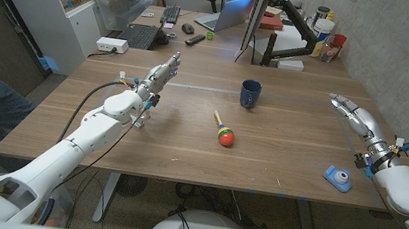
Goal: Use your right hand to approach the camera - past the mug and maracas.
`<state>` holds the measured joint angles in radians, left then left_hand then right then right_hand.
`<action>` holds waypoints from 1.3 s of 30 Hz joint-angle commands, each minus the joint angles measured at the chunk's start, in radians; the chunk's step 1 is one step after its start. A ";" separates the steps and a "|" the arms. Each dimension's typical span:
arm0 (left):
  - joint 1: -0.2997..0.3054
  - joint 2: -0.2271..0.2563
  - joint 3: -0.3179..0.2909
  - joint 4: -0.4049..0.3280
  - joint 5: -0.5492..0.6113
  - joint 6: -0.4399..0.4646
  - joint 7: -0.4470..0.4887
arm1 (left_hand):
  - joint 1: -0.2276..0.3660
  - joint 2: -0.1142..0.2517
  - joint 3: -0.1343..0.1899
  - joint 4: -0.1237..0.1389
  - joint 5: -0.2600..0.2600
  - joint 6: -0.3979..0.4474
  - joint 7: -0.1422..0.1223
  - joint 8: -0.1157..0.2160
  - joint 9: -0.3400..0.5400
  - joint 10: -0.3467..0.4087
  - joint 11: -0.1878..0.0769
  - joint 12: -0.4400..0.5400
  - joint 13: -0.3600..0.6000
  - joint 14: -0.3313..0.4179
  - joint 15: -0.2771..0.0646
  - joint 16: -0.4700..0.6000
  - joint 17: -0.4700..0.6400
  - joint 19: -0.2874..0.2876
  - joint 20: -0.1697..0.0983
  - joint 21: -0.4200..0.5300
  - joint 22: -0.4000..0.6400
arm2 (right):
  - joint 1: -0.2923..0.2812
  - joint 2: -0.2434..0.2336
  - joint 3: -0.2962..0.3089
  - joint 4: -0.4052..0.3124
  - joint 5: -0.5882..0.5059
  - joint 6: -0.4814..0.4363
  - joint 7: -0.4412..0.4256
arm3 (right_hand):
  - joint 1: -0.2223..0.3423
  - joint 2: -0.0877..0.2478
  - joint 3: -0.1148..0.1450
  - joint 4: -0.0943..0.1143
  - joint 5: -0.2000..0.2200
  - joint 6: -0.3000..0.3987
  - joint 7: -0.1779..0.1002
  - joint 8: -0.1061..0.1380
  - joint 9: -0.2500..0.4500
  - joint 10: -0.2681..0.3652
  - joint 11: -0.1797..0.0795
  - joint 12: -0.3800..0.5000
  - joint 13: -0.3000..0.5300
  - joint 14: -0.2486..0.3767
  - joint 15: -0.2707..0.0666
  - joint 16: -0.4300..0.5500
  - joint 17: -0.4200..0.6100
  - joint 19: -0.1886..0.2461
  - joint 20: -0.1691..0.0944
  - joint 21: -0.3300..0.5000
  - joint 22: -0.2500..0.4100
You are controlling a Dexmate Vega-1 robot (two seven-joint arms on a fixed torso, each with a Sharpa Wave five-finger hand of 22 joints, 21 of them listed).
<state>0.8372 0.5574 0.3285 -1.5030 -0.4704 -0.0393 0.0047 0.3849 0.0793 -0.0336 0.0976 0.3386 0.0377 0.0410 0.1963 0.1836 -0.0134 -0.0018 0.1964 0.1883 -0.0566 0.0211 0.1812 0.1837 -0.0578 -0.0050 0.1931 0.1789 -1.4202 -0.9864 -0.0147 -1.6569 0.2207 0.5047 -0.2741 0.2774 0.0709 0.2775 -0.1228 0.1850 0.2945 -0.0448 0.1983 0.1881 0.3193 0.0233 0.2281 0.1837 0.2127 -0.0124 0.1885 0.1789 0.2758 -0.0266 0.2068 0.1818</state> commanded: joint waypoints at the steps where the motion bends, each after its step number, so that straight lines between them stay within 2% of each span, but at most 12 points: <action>1: -0.014 0.006 -0.001 0.004 0.006 -0.001 -0.007 | 0.006 0.003 -0.007 0.003 -0.001 0.002 0.000 0.003 0.005 -0.005 0.005 0.006 0.003 -0.007 -0.002 0.007 0.002 -0.009 0.003 0.007 0.003 | -0.040 0.020 0.036 -0.028 -0.054 -0.018 -0.020 | 0.002 -0.008 0.002 -0.006 0.004 0.002 -0.004 0.001 0.005 0.000 -0.003 -0.001 0.005 0.007 0.001 -0.003 0.002 0.006 0.003 -0.002 0.003; 7: -0.020 0.009 0.001 0.000 0.009 0.004 -0.007 | 0.007 0.004 -0.007 0.002 -0.001 0.002 -0.001 0.003 0.005 -0.006 0.004 0.006 0.003 -0.007 -0.002 0.007 0.002 -0.009 0.003 0.007 0.003 | -0.055 0.030 0.053 -0.039 -0.104 -0.025 -0.035 | 0.004 -0.007 0.003 -0.007 0.006 0.009 -0.031 0.003 0.005 0.001 -0.009 -0.002 0.005 0.007 -0.001 -0.003 0.002 0.006 0.002 -0.002 0.003; 21: -0.018 0.014 -0.005 0.002 0.008 0.001 -0.009 | 0.008 0.006 -0.009 0.002 -0.001 0.002 -0.001 0.003 0.005 -0.006 0.003 0.006 0.003 -0.007 -0.001 0.007 0.002 -0.009 0.004 0.007 0.003 | -0.116 0.039 0.125 -0.086 -0.140 -0.071 -0.012 | 0.009 -0.008 0.005 -0.011 0.007 0.011 -0.035 0.003 0.005 0.005 -0.012 -0.001 0.005 0.012 -0.005 -0.002 0.002 0.008 0.002 -0.002 0.003; 24: -0.016 0.015 -0.007 -0.001 0.007 0.002 -0.008 | 0.009 0.006 -0.009 0.002 -0.001 0.002 -0.002 0.003 0.005 -0.006 0.004 0.006 0.003 -0.007 -0.001 0.007 0.002 -0.009 0.004 0.007 0.003 | -0.128 0.046 0.141 -0.094 -0.156 -0.078 -0.010 | 0.011 -0.009 0.006 -0.012 0.008 0.014 -0.036 0.004 0.005 0.007 -0.022 0.000 0.005 0.016 -0.004 -0.001 0.002 0.009 0.002 -0.002 0.003; 26: -0.015 0.016 -0.008 -0.001 0.005 0.003 -0.008 | 0.009 0.006 -0.009 0.002 -0.001 0.002 -0.003 0.003 0.005 -0.006 0.003 0.006 0.003 -0.007 -0.001 0.007 0.002 -0.009 0.004 0.007 0.003 | -0.137 0.052 0.153 -0.103 -0.161 -0.085 -0.007 | 0.013 -0.010 0.006 -0.013 0.008 0.026 -0.050 0.008 0.005 0.010 -0.035 0.000 0.005 0.019 -0.012 0.000 0.002 0.009 0.003 -0.002 0.003; 28: -0.014 0.015 -0.009 -0.002 0.005 0.003 -0.007 | 0.009 0.006 -0.009 0.002 -0.001 0.001 -0.003 0.003 0.005 -0.006 0.005 0.006 0.003 -0.007 -0.001 0.007 0.002 -0.009 0.004 0.007 0.003 | -0.145 0.055 0.163 -0.108 -0.171 -0.088 -0.002 | 0.013 -0.010 0.006 -0.013 0.008 0.029 -0.053 0.009 0.005 0.012 -0.039 0.001 0.005 0.022 -0.014 0.000 0.001 0.010 0.003 -0.002 0.003; 32: -0.014 0.017 -0.010 -0.004 0.007 0.000 -0.005 | 0.009 0.007 -0.010 0.002 -0.001 0.002 -0.004 0.003 0.005 -0.005 0.004 0.006 0.003 -0.007 -0.001 0.007 0.002 -0.009 0.005 0.007 0.003 | -0.160 0.064 0.185 -0.123 -0.194 -0.098 0.005 | 0.015 -0.010 0.007 -0.014 0.009 0.035 -0.062 0.011 0.005 0.014 -0.042 0.001 0.005 0.022 -0.015 0.000 0.001 0.011 0.003 -0.002 0.003; 39: -0.012 0.020 -0.011 -0.010 0.007 0.005 -0.003 | 0.010 0.007 -0.011 0.002 -0.002 -0.002 -0.011 0.002 0.005 -0.004 -0.001 0.007 0.003 -0.007 -0.010 0.007 0.002 -0.008 0.005 0.008 0.003 | -0.178 0.092 0.214 -0.143 -0.220 -0.114 0.018 | 0.017 -0.011 0.007 -0.015 0.009 0.036 -0.063 0.010 0.005 0.012 -0.042 0.000 0.005 0.022 -0.011 -0.001 0.001 0.011 0.007 -0.002 0.003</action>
<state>0.8216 0.5734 0.3203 -1.5058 -0.4630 -0.0359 -0.0025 0.3889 0.0832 -0.0404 0.0994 0.3386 0.0337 0.0372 0.1963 0.1836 -0.0134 -0.0019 0.1964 0.1883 -0.0602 0.0175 0.1855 0.1836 -0.0633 0.0005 0.1931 0.1788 -1.5655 -0.9253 0.1521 -1.7685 0.0436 0.4164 -0.2734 0.2836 0.0647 0.2819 -0.1326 0.1888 0.3270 -0.0986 0.2052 0.1880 0.3302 -0.0128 0.2282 0.1837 0.2255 -0.0252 0.1885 0.1767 0.2795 -0.0231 0.2069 0.1818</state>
